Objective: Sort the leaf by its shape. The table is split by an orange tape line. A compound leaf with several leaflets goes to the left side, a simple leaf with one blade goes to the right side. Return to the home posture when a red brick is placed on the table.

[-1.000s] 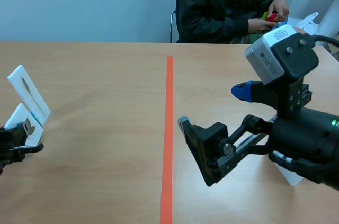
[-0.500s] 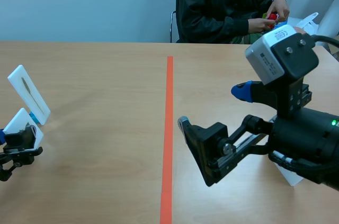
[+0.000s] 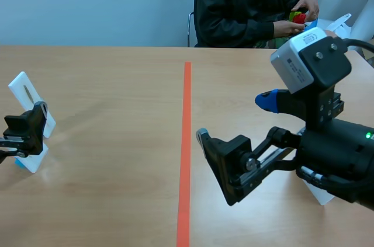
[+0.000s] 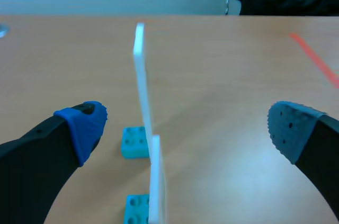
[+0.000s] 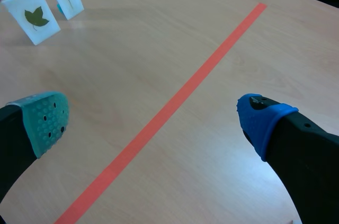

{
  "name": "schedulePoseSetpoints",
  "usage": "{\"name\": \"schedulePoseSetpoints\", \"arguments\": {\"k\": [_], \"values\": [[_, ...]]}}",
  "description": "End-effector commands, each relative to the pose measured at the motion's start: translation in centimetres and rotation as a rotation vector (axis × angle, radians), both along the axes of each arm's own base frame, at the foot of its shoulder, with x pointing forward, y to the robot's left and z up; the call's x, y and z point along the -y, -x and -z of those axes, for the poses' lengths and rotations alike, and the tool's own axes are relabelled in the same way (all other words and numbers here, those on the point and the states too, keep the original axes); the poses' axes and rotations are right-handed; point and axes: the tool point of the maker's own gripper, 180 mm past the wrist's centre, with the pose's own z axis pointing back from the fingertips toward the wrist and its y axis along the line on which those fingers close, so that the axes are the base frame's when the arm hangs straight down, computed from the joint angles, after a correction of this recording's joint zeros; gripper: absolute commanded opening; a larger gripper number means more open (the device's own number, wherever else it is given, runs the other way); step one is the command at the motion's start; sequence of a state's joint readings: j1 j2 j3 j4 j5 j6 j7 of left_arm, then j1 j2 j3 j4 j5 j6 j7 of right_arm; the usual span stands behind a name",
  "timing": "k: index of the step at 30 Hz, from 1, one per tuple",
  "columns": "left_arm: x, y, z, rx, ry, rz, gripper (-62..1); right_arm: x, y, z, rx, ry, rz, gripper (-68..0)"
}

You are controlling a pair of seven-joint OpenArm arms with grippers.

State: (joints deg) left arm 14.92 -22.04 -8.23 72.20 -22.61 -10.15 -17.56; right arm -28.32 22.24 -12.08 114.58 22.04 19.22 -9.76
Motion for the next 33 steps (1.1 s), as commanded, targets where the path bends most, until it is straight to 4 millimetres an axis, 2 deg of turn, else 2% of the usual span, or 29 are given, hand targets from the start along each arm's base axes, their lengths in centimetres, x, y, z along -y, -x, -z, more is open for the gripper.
{"name": "schedulePoseSetpoints", "arguments": {"k": [1, 5, 10, 14, 22, 25, 29, 33], "values": [[0.7, 0.6, -1.5, 0.029, -0.013, 0.033, 1.4, 0.3, -0.5, -0.5, 0.022, -0.006, 0.012, 0.4], [4.2, 2.5, -3.7, 0.036, -0.016, 0.151, 1.4, 0.3, -0.5, -0.5, 0.022, -0.006, 0.012, 0.4], [8.9, 5.4, -4.7, -0.023, 0.014, 0.321, 1.4, 0.3, -0.5, -0.5, 0.022, -0.006, 0.012, 0.4], [11.5, 7.2, -5.3, -0.052, 0.035, 0.427, 1.4, 0.3, -0.5, -0.5, 0.021, -0.006, 0.012, 0.4], [14.3, 8.4, -3.8, -0.134, 0.085, 0.481, 1.4, 0.3, -0.5, -0.5, 0.022, -0.004, 0.011, 0.4], [15.4, 8.2, -3.6, -0.129, 0.072, 0.498, 1.4, 0.3, -0.5, -0.5, 0.021, -0.004, 0.011, 0.4], [15.7, 7.4, -3.8, -0.112, 0.054, 0.471, 1.4, 0.3, -0.5, -0.5, 0.021, -0.004, 0.010, 0.4], [16.2, 7.6, -3.3, -0.135, 0.055, 0.485, 1.4, 0.3, -0.5, -0.5, 0.021, -0.004, 0.011, 0.4]]}}
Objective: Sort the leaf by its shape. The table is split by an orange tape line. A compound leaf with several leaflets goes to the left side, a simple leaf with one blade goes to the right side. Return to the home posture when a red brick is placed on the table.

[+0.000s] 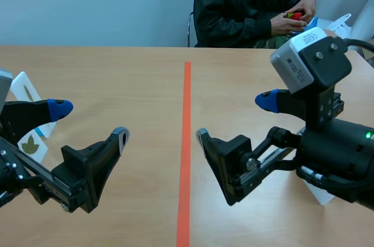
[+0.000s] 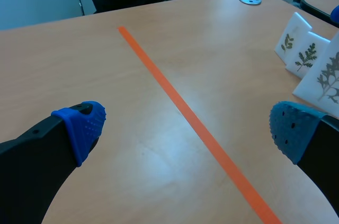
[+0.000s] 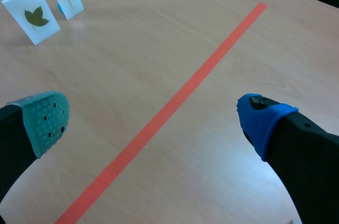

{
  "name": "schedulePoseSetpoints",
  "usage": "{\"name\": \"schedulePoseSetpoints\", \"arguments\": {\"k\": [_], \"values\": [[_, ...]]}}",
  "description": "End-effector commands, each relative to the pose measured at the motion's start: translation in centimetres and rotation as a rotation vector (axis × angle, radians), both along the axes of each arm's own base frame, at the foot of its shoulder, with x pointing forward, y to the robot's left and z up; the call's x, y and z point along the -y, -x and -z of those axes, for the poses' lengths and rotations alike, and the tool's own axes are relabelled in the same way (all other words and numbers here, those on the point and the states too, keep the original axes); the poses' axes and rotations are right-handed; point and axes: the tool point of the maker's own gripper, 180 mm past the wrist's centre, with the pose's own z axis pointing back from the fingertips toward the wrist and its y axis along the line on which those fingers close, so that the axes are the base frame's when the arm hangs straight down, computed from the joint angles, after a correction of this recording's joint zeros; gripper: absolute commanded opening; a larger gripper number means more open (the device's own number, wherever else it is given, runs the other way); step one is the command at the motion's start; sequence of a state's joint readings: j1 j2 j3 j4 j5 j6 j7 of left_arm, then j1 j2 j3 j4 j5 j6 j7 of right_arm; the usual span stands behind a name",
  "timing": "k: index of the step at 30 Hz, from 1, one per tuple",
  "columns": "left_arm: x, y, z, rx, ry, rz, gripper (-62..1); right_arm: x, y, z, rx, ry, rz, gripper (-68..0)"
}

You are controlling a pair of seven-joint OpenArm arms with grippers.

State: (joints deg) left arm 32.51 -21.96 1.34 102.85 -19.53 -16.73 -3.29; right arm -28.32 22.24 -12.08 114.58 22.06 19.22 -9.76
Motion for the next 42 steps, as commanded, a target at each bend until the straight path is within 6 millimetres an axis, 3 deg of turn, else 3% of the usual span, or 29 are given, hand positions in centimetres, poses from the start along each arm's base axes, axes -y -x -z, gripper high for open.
{"name": "schedulePoseSetpoints", "arguments": {"k": [1, 42], "values": [[0.51, 0.42, 0.14, -0.012, 0.008, 0.019, 1.4, 0.34, -0.46, -0.51, 0.021, -0.004, 0.011, 0.4], [1.06, 0.41, 0.06, -0.010, 0.015, 0.033, 1.4, 0.33, -0.47, -0.53, 0.022, -0.005, 0.011, 0.4]]}}
